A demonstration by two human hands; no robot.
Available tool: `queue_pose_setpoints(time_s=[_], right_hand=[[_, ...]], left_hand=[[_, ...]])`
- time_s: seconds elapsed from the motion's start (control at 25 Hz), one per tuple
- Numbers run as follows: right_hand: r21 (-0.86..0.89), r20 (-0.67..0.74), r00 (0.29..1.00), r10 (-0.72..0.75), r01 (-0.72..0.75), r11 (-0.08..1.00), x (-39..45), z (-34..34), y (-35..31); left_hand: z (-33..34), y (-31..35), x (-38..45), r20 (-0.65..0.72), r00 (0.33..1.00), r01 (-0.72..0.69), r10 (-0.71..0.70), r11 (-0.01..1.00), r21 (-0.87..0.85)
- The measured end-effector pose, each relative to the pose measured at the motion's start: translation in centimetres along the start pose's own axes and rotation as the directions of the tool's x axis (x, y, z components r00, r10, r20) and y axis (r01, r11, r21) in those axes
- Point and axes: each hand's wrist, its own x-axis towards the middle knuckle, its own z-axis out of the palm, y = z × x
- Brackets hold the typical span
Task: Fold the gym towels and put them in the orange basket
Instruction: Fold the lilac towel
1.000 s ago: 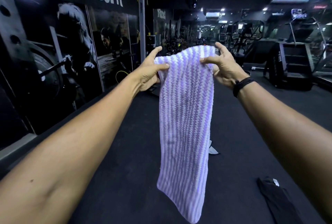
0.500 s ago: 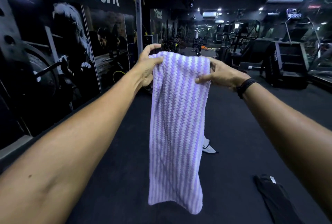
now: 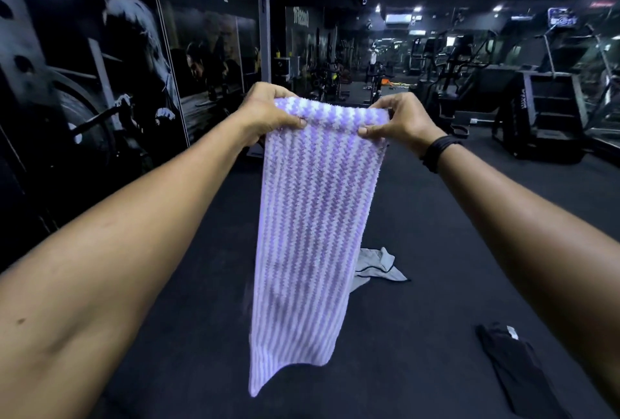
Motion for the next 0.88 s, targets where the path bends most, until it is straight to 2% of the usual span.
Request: queue_pose_setpoints(time_s=[0.12, 0.2, 0.32, 0.36, 0.44, 0.48, 0.52, 0.56, 0.64, 0.72, 0.8, 0.88], right_hand=[[-0.134, -0.056, 0.995, -0.077, 0.069, 0.989, 0.5, 0.8, -0.6], [-0.127, -0.049, 0.997, -0.06, 0.053, 0.99, 0.9, 1.4, -0.6], [0.117, -0.083, 0.997, 0.001, 0.009, 0.993, 1.2, 1.4, -0.7], [0.253, -0.108, 0.994, -0.01, 0.037, 0.967, 1.1, 1.1, -1.0], [0.531, -0.103, 0.994, -0.039, 0.088, 0.843, 0.5, 0.3, -1.3], [0.598, -0.038, 0.998, -0.056, 0.067, 0.799, 0.2, 0.0, -1.1], [0.598, 0.059, 0.995, -0.076, 0.025, 0.801, -0.3, -0.1, -0.8], [0.538, 0.174, 0.982, -0.075, -0.031, 0.842, -0.8, 0.3, -0.2], [0.359, 0.412, 0.91, -0.044, -0.118, 0.926, -1.9, 1.9, 1.4], [0.262, 0.555, 0.832, -0.004, -0.17, 0.95, -2.9, 3.7, 2.8], [0.315, 0.561, 0.828, 0.022, -0.237, 0.919, -3.4, 4.8, 3.1], [0.458, 0.485, 0.874, 0.019, -0.272, 0.846, -3.6, 5.0, 1.9]], left_hand=[[-0.7, -1.2, 0.2, -0.079, 0.996, 0.037, -0.029, 0.994, 0.104], [-1.4, -1.9, 0.5, -0.074, 0.996, 0.061, -0.051, 0.989, 0.137], [-1.4, -1.2, -0.5, 0.029, 1.0, -0.005, 0.006, 1.0, -0.027], [-1.3, -0.8, -0.7, 0.012, 0.999, -0.04, 0.041, 0.994, -0.103], [-1.2, 0.1, -0.9, -0.039, 0.996, -0.09, 0.082, 0.958, -0.272], [-1.2, 0.4, -0.7, -0.063, 0.995, -0.093, 0.076, 0.936, -0.34], [-1.1, 0.8, -0.4, -0.087, 0.995, -0.087, 0.057, 0.919, -0.385], [-1.1, 1.3, -0.2, -0.11, 0.993, -0.079, 0.036, 0.904, -0.42], [-1.1, 2.2, 0.2, -0.151, 0.989, -0.077, 0.0, 0.859, -0.507], [-1.3, 2.8, 0.4, -0.188, 0.981, -0.077, -0.039, 0.816, -0.572], [-1.7, 3.0, 0.6, -0.228, 0.969, -0.064, -0.09, 0.805, -0.59], [-2.4, 2.7, 0.9, -0.277, 0.943, -0.026, -0.185, 0.789, -0.614]])
